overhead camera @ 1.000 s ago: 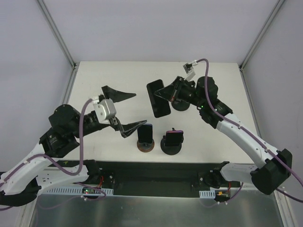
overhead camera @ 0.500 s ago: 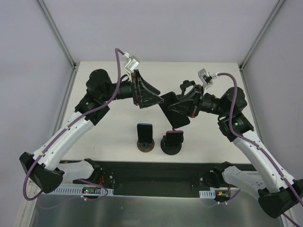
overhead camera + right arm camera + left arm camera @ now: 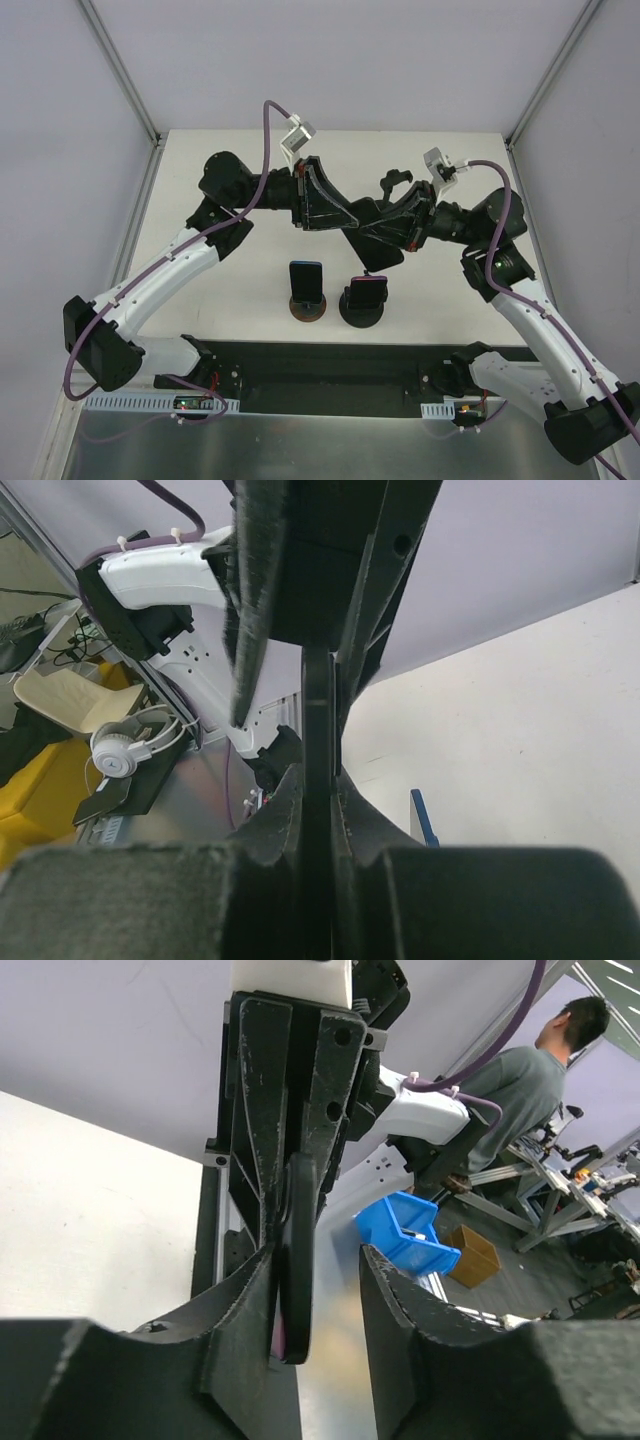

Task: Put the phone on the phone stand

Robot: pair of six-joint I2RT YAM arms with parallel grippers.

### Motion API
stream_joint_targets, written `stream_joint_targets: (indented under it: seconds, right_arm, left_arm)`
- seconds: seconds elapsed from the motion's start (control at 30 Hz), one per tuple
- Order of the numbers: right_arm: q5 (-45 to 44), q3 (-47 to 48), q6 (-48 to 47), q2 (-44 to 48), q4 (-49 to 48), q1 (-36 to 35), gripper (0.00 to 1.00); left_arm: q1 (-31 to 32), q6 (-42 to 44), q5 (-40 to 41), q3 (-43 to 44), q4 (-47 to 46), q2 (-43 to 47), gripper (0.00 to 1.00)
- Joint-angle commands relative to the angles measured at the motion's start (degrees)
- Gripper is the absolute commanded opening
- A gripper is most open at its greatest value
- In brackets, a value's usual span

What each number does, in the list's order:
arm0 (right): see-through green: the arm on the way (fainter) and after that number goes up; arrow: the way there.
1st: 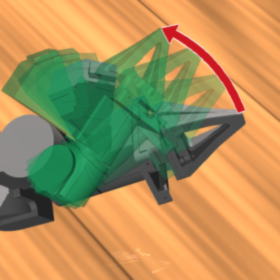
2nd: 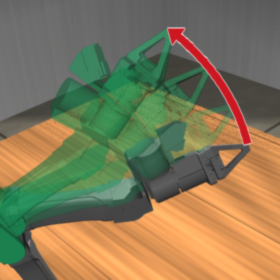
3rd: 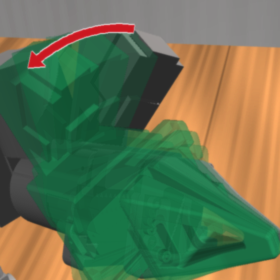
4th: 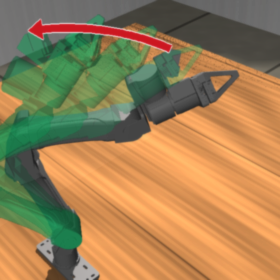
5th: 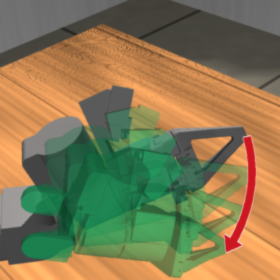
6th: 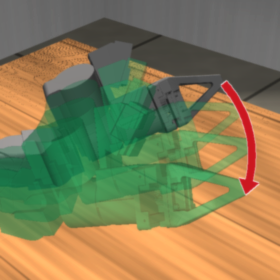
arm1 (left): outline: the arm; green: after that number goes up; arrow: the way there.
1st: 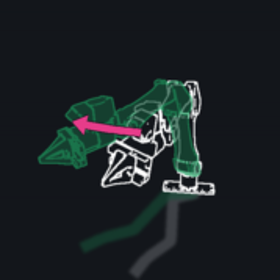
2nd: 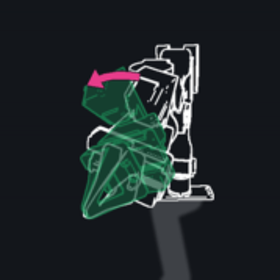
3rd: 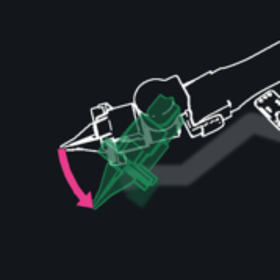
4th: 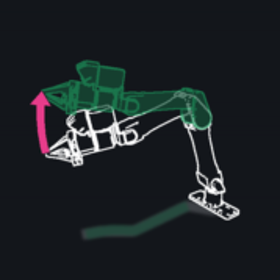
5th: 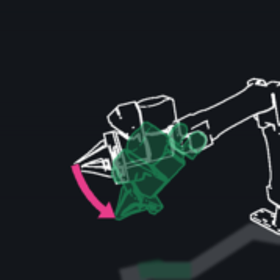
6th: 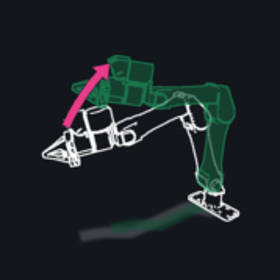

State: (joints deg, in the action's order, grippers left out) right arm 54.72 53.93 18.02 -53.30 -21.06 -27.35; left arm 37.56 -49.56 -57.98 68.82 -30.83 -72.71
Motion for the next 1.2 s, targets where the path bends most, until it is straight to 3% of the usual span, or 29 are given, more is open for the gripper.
stream_joint_targets:
  seconds: [0.0, 0.07, 0.1, 0.17, 0.3, 0.37, 0.43, 0.53, 0.63, 0.73, 0.8, 0.9, 0.93, 0.97, 1.03, 1.13, 1.17]
  right_arm:
    - [0.4, 0.3, 1.9, 1.0, -9.6, 0.2, 0.01]
    - [0.3, 0.0, 2.3, 0.9, -10.0, 0.3, 0.01]
    - [0.4, -0.1, 2.4, 0.8, -10.2, 0.2, 0.01]
    - [0.3, -0.5, 2.3, 0.8, -10.6, 0.2, 0.01]
    - [-0.3, -1.1, 2.5, 0.5, -10.7, 0.2, 0.01]
    - [-0.3, -1.4, 2.4, 0.3, -9.5, 0.5, 0.13]
    - [0.0, -1.7, 1.8, 0.0, -7.3, 0.5, 0.32]
    - [1.4, -2.3, 1.3, -0.1, -5.6, 0.5, 0.5]
    - [2.6, -3.7, 1.0, 0.6, -4.5, 0.6, 0.57]
    - [3.5, -5.1, 0.3, 1.7, -2.8, 0.5, 0.57]
    - [4.0, -6.0, 0.7, 2.3, -2.7, 0.6, 0.56]
    - [4.2, -6.5, 1.2, 3.3, -2.8, 0.3, 0.36]
    - [3.8, -6.5, 1.5, 3.5, -3.0, 0.1, 0.21]
    - [3.7, -6.6, 1.5, 4.0, -3.3, 0.0, 0.12]
    - [2.5, -6.6, 1.3, 4.3, -3.6, -0.2, 0.01]
    - [-1.3, -7.4, 0.0, 5.7, -3.8, -0.2, 0.01]
    - [-2.0, -7.6, -0.1, 5.9, -4.2, -0.2, 0.0]
  left_arm:
    - [1.1, -1.2, -3.9, 1.8, -4.2, -1.1, 0.26]
    - [1.4, -1.2, -3.9, 2.5, -4.0, -1.3, 0.18]
    - [1.4, -0.4, -3.7, 2.7, -3.1, -1.5, 0.08]
    - [1.6, 0.7, -3.5, 3.5, -1.5, -1.4, 0.01]
    - [2.0, 5.2, -2.5, 4.9, 3.0, -0.4, 0.0]
    - [1.9, 7.3, 0.0, 6.1, 7.2, 0.3, 0.0]
    - [1.6, 9.6, 2.6, 7.0, 10.7, 1.3, 0.0]
    - [1.0, 10.4, 3.7, 8.2, 10.8, 2.5, 0.0]
    - [0.1, 10.2, 3.6, 10.0, 11.0, 2.7, 0.0]
    - [-0.3, 10.3, 3.4, 11.1, 11.1, 2.7, 0.0]
    - [-0.5, 10.4, 3.4, 11.8, 11.2, 2.7, 0.0]
    - [-0.8, 11.2, 4.0, 12.8, 12.6, 2.4, 0.0]
    - [-1.0, 11.2, 4.3, 12.9, 12.6, 2.4, 0.0]
    - [-1.3, 10.4, 4.6, 12.8, 12.5, 2.3, 0.0]
    - [-1.8, 8.4, 4.9, 12.6, 11.5, 2.0, 0.0]
    - [-2.2, 0.9, 2.6, 9.6, 4.2, 0.8, 0.32]
    - [-2.2, -2.4, 2.1, 8.7, 1.9, 0.3, 0.35]
